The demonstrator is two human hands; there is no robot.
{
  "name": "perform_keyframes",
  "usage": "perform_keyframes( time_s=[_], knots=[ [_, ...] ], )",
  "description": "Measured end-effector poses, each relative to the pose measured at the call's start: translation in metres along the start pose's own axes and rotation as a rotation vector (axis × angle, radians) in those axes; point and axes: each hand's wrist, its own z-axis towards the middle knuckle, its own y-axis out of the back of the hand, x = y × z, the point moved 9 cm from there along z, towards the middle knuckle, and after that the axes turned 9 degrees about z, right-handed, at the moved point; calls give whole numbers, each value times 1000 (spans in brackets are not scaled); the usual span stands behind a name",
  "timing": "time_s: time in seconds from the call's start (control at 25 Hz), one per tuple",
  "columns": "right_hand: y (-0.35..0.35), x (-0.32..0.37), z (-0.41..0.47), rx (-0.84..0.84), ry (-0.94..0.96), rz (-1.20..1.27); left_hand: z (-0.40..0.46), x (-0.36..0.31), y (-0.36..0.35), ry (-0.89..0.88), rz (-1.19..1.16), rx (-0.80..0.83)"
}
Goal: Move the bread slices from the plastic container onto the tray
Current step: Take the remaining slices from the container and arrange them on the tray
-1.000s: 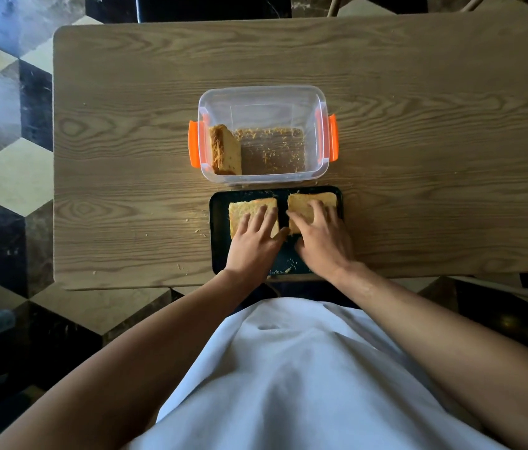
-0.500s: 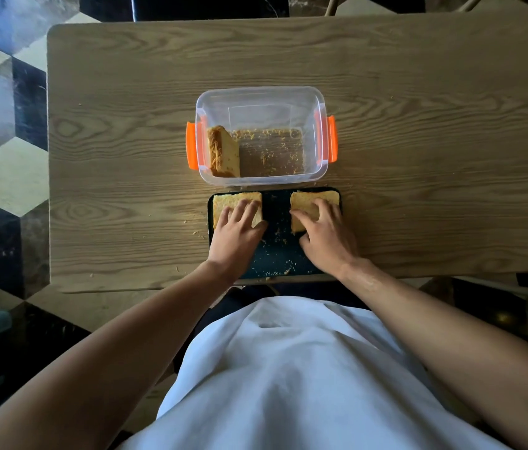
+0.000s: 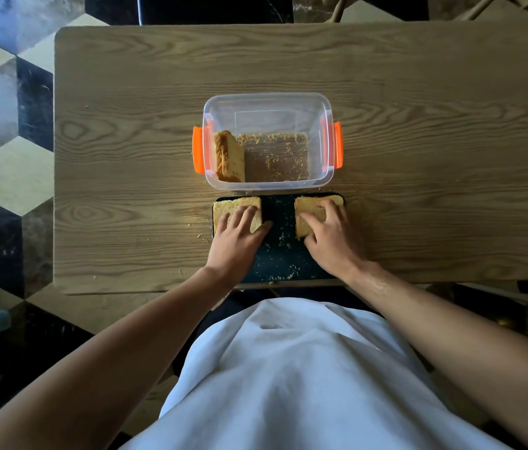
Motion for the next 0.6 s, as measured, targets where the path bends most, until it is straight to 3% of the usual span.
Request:
perform_keyframes(
  time_s=[0.16, 0.28, 0.36, 0.44, 0.6],
  knots=[
    [34, 55, 14, -106, 218, 179, -6, 2, 56, -40, -216, -317],
    [68, 96, 38, -191, 323, 317, -2, 28, 108, 123, -457, -528],
    [81, 109, 61, -239, 285, 402, 11, 55, 122, 354, -575, -502],
    [78, 110, 89, -187, 147, 494, 25, 79, 118, 573, -713, -360],
    [38, 101, 129, 73, -142, 548, 44, 90, 99, 727, -972, -150]
  ],
)
